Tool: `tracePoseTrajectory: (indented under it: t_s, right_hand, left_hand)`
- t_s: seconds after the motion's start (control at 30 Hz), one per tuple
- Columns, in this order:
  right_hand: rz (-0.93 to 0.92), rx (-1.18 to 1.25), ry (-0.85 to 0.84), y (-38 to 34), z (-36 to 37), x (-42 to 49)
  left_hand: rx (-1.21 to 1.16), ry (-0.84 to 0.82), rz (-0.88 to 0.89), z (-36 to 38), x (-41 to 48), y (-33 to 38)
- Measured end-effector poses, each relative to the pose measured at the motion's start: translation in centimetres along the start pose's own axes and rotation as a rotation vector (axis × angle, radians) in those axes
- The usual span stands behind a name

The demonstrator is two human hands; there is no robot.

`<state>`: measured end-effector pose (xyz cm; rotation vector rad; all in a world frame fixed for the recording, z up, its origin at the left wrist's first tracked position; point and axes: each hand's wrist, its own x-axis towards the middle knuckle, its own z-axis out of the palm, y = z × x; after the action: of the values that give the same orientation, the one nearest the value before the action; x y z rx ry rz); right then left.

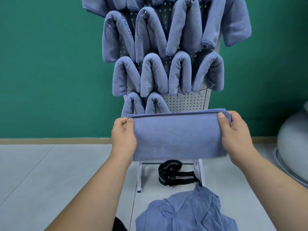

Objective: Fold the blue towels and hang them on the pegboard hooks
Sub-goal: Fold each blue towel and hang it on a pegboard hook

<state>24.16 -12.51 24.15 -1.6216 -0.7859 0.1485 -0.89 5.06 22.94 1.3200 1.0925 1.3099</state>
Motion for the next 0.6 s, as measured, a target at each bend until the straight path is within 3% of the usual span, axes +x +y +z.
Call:
tracePoseTrajectory:
  t_s: [0.13,0.33,0.6]
  right_hand:
    - [0.087,0.011,0.011,0.6,-0.1,-0.1]
    - [0.390,0.012,-0.140,3.0,-0.2,0.3]
    - [0.233,0.056,-0.228,2.3,-1.1,0.6]
  left_hand:
    - [0.065,0.001,-0.037,0.1,-0.1,-0.5]
    - [0.182,-0.099,-0.340,-0.4,0.6,-2.9]
    - [0.123,-0.164,-0.179,-0.8,0.6,-2.4]
